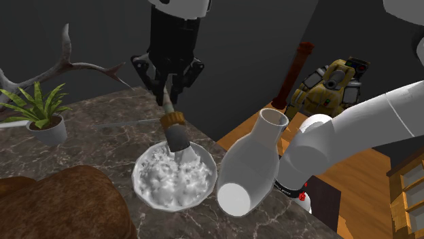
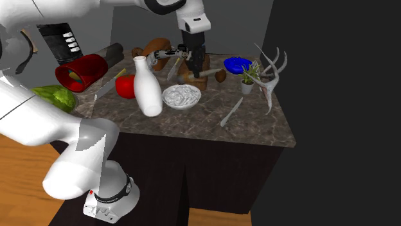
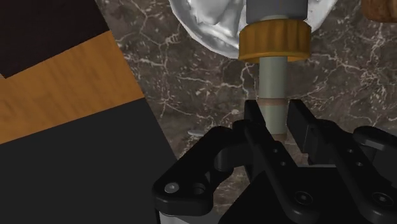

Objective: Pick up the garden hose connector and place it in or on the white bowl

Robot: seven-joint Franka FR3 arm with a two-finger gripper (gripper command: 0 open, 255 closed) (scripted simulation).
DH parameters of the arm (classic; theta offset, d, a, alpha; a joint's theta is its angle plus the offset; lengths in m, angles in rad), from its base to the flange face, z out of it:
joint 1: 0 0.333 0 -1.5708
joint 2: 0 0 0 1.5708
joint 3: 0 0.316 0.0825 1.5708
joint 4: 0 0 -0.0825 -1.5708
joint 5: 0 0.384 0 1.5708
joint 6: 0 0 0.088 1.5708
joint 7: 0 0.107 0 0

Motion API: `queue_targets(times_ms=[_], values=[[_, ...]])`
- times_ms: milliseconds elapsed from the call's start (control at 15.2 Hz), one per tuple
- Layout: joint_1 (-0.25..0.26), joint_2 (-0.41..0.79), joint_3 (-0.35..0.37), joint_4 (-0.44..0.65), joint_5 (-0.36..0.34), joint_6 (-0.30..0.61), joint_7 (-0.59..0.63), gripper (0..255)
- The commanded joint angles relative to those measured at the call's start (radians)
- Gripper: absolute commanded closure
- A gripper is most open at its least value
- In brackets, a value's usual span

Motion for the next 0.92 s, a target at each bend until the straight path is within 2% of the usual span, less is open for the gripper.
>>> queue_targets(times_ms=[0, 330, 858], values=[[0.023, -0.037, 0.016, -0.016, 0.023, -0.013, 0.031, 255], [0.073, -0.105, 0.067, -0.016, 0.074, -0.058, 0.124, 255], [0.088, -0.127, 0.092, -0.133, 0.101, 0.039, 0.114, 255]])
